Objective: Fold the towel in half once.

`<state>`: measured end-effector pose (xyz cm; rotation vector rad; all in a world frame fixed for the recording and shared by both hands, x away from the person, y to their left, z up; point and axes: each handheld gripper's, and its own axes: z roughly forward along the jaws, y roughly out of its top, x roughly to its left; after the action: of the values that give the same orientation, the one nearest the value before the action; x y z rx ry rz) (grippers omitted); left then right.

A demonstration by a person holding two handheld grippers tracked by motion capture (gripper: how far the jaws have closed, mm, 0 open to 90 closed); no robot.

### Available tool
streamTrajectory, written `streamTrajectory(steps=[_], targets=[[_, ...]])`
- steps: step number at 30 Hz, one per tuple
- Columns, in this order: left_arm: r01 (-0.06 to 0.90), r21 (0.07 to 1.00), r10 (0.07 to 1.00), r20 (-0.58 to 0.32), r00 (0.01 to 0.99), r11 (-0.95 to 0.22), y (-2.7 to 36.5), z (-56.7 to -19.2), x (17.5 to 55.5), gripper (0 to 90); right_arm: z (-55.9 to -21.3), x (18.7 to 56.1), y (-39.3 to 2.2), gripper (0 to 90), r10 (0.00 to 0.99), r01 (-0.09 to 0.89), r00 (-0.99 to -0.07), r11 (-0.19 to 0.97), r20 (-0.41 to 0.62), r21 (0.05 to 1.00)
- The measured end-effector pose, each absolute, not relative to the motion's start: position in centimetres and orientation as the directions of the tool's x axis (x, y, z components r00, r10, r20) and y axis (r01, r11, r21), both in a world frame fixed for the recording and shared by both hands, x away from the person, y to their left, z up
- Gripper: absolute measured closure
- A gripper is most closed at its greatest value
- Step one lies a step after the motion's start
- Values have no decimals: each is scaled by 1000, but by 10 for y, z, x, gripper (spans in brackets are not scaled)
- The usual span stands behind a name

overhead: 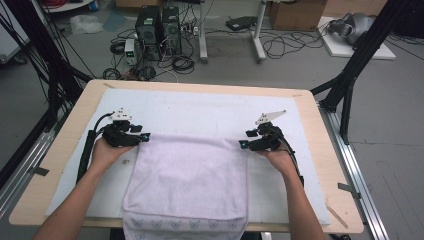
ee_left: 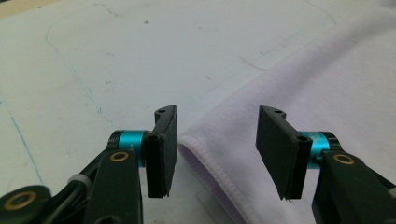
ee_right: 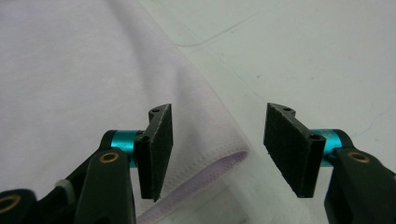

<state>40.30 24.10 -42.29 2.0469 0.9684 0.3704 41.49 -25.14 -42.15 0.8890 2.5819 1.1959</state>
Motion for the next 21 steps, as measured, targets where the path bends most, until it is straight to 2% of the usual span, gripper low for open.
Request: streamTrajectory(steps=[2, 4, 6, 8, 9, 10, 13, 16, 21], targets=[[548, 747, 753, -98, 650, -376, 242, -432, 408, 434, -428, 419, -252, 405, 579, 465, -807, 503, 116, 728], [569, 720, 747, -107, 656, -396, 240, -439, 411, 433, -434, 422, -251, 404, 575, 481, -807, 507, 135, 715], [537, 730, 727, -81, 682, -422, 236, -440, 410, 480, -438, 423, -247, 472, 560, 485, -815, 523, 146, 701], [516, 739, 714, -67, 696, -434, 233, -439, 408, 664, -441, 423, -243, 636, 536, 489, -827, 534, 171, 689], [501, 743, 707, -54, 705, -443, 232, -439, 408, 754, -441, 423, -241, 782, 520, 485, -835, 537, 181, 690], [498, 746, 709, -50, 704, -443, 231, -438, 408, 810, -441, 423, -238, 810, 499, 474, -847, 547, 185, 690], [497, 755, 731, -35, 681, -427, 233, -435, 409, 854, -436, 424, -233, 846, 497, 446, -857, 580, 138, 682], [510, 755, 746, -41, 665, -413, 236, -425, 416, 860, -423, 430, -234, 851, 523, 436, -847, 581, 95, 687], [449, 799, 768, 26, 639, -400, 232, -375, 435, 863, -373, 441, -233, 857, 562, 380, -827, 576, -14, 723]])
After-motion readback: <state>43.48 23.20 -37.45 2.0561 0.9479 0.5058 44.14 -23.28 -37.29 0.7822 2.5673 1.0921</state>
